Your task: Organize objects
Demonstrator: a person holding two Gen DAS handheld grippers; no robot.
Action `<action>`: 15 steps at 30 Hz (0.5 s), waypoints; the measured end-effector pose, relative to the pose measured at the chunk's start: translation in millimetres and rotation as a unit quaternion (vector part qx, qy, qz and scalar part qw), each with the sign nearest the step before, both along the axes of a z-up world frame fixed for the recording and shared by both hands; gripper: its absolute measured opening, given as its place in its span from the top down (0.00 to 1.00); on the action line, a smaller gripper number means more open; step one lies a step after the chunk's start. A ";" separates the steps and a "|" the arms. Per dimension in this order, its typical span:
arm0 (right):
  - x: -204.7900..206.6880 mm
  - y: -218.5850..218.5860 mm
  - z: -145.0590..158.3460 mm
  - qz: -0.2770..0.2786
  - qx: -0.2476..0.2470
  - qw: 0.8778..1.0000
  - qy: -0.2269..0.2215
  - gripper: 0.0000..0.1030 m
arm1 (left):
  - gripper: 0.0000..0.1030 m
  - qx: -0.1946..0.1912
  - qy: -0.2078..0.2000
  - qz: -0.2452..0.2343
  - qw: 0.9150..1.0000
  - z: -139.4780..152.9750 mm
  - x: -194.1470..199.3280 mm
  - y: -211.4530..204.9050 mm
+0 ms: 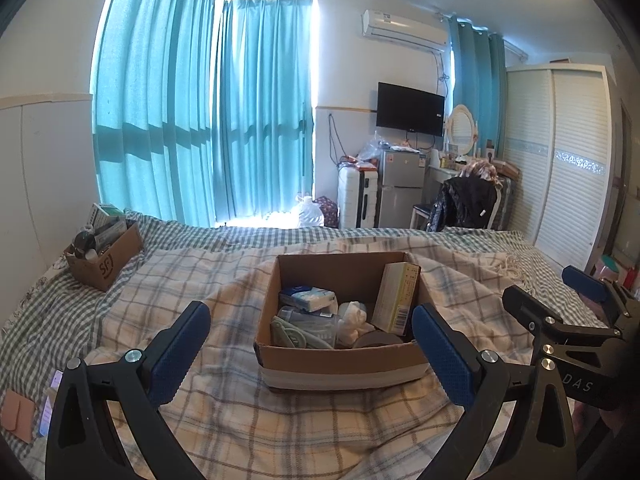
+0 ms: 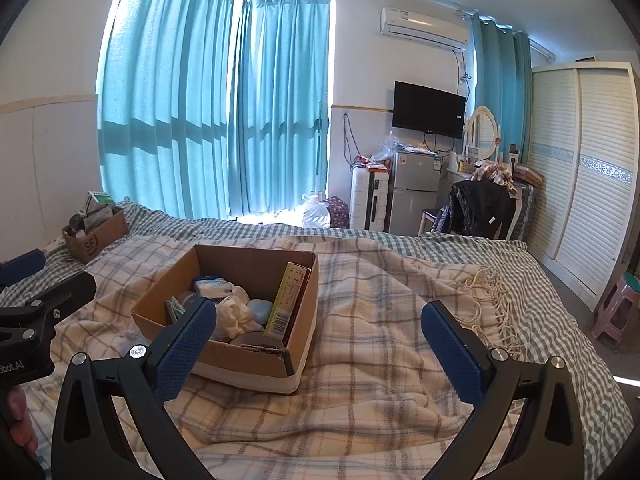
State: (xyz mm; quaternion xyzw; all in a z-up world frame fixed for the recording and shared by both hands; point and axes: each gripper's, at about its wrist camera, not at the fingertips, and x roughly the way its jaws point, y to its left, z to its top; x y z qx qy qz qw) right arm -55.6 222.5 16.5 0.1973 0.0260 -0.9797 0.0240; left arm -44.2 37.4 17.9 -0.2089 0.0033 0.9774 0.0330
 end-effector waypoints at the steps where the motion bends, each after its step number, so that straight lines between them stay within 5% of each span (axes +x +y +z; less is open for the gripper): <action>1: -0.3 0.0 -0.1 0.000 0.000 1.000 -0.002 0.00 | 0.00 -0.003 -0.003 0.000 1.000 -0.2 -1.2 1.2; 15: -2.7 0.9 -2.2 0.001 -0.014 1.000 -0.011 0.00 | 0.00 -0.011 -0.011 -0.003 1.000 -6.8 -2.9 3.6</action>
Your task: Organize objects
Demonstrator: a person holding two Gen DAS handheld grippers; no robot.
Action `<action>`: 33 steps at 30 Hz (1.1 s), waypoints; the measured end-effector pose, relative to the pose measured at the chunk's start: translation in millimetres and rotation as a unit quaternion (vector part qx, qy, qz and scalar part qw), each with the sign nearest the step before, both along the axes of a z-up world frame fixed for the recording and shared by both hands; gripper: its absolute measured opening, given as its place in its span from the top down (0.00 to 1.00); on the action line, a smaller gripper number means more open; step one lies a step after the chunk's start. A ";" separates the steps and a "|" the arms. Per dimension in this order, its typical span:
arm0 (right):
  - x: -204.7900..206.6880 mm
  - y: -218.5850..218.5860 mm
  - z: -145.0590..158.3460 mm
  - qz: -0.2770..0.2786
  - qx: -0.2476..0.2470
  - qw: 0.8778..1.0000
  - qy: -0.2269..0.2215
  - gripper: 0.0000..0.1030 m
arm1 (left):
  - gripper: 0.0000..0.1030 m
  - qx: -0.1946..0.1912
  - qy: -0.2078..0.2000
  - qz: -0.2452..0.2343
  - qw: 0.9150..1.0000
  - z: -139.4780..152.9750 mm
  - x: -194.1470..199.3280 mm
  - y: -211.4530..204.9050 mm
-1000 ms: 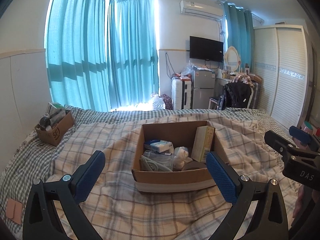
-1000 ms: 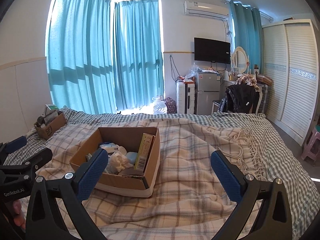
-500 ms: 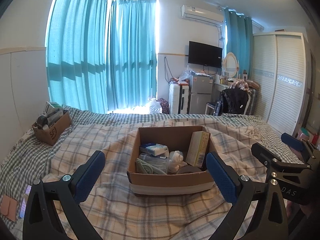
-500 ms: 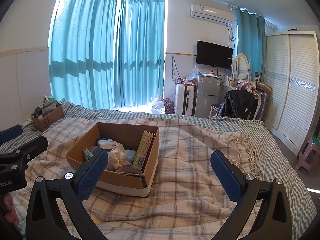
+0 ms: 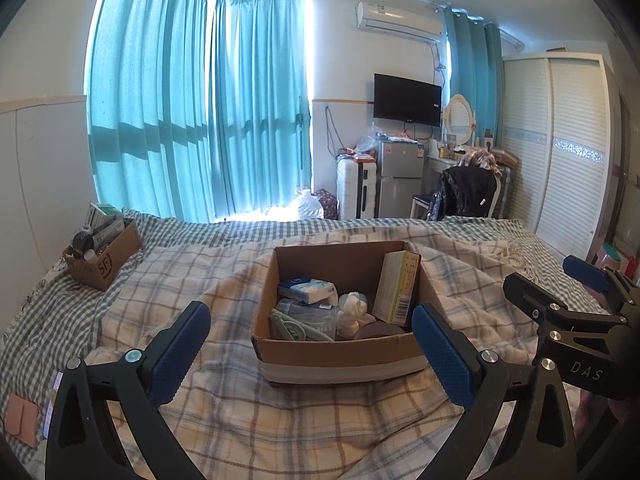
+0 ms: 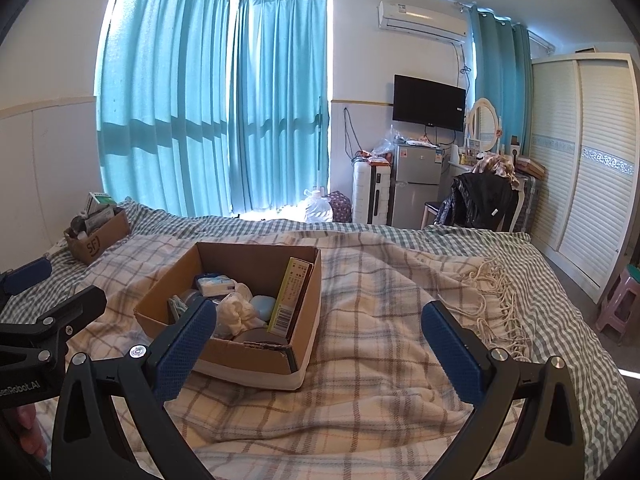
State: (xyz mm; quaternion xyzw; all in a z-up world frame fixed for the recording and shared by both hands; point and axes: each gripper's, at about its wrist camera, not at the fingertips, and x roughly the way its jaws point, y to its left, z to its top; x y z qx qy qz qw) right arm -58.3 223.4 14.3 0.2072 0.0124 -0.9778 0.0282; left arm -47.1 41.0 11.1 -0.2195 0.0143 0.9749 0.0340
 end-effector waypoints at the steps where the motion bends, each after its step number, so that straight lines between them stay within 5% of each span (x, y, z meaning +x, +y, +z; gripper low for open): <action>1: 0.2 0.3 -0.1 -0.001 -0.001 1.000 0.001 0.00 | 0.00 0.002 -0.001 0.001 1.000 -0.3 -0.4 -0.9; 18: 0.4 -2.5 0.0 0.002 -0.001 1.000 -0.003 0.00 | 0.00 0.019 -0.014 0.003 1.000 -4.5 -1.3 -7.8; 33: 1.4 -4.0 0.1 0.002 0.003 1.000 0.002 0.00 | 0.00 -0.022 -0.009 0.013 1.000 -9.2 3.8 2.8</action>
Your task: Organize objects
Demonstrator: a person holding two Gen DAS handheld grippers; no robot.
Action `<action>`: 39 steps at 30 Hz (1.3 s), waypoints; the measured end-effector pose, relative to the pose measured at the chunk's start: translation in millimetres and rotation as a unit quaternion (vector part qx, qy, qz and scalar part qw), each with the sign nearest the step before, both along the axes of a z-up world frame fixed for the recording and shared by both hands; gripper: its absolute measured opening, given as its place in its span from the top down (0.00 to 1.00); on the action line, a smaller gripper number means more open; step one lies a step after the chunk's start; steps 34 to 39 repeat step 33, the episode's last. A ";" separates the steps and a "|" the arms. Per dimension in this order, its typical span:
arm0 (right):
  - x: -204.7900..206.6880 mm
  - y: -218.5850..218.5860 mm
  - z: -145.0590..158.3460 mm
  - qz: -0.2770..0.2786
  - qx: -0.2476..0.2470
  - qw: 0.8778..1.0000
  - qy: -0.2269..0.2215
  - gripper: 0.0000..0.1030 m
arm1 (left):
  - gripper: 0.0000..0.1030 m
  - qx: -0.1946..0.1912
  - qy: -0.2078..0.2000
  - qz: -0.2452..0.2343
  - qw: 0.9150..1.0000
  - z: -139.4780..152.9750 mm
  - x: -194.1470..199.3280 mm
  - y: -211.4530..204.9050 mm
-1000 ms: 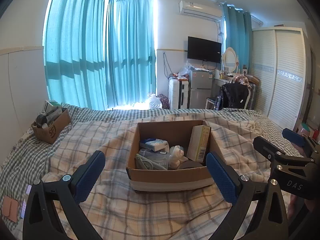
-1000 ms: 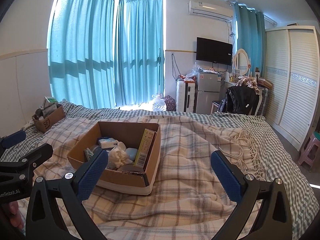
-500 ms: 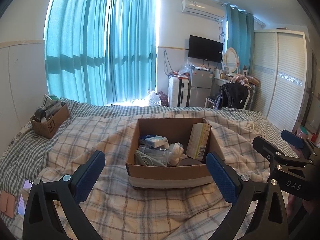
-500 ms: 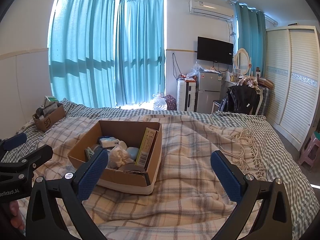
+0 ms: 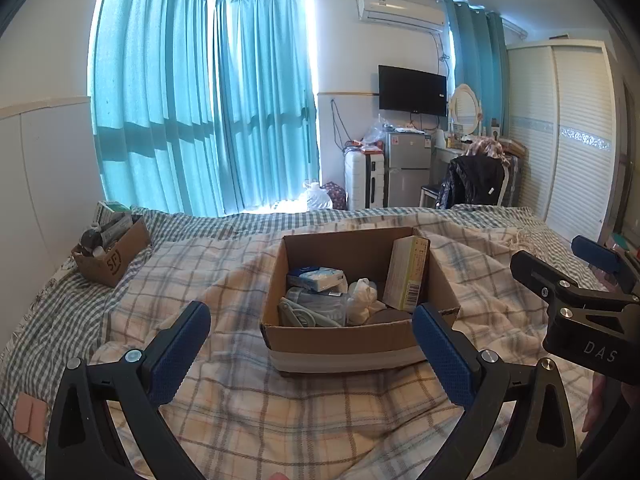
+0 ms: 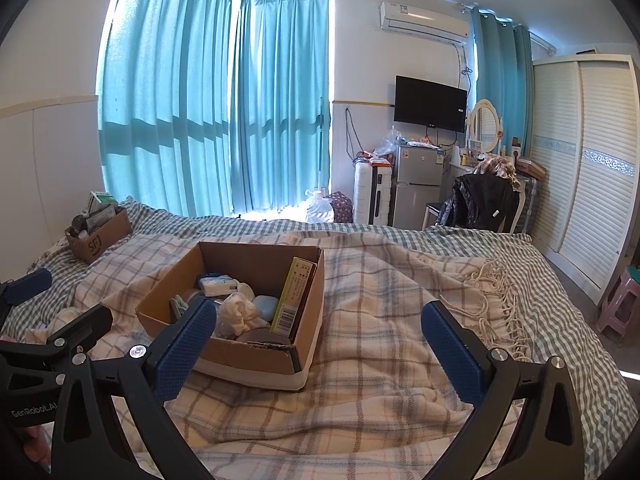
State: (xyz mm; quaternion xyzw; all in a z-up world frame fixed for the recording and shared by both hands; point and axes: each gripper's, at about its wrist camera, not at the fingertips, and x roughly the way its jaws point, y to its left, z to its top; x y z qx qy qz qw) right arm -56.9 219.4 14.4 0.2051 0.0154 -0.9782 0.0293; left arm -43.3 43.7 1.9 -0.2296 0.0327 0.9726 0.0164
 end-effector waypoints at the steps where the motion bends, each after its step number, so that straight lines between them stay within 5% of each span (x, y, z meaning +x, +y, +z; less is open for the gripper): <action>1: -0.1 -0.1 -0.2 0.000 0.000 1.000 -0.001 0.00 | 0.00 0.000 0.000 0.001 1.000 0.3 0.6 -0.3; 15: -1.2 0.9 -1.7 0.001 0.001 1.000 -0.004 0.00 | 0.00 0.033 -0.007 0.003 0.999 5.2 -1.7 -11.8; 39: -0.1 0.7 -2.9 0.003 0.001 1.000 -0.003 0.00 | 0.00 0.020 -0.005 0.002 1.000 1.3 0.3 -8.4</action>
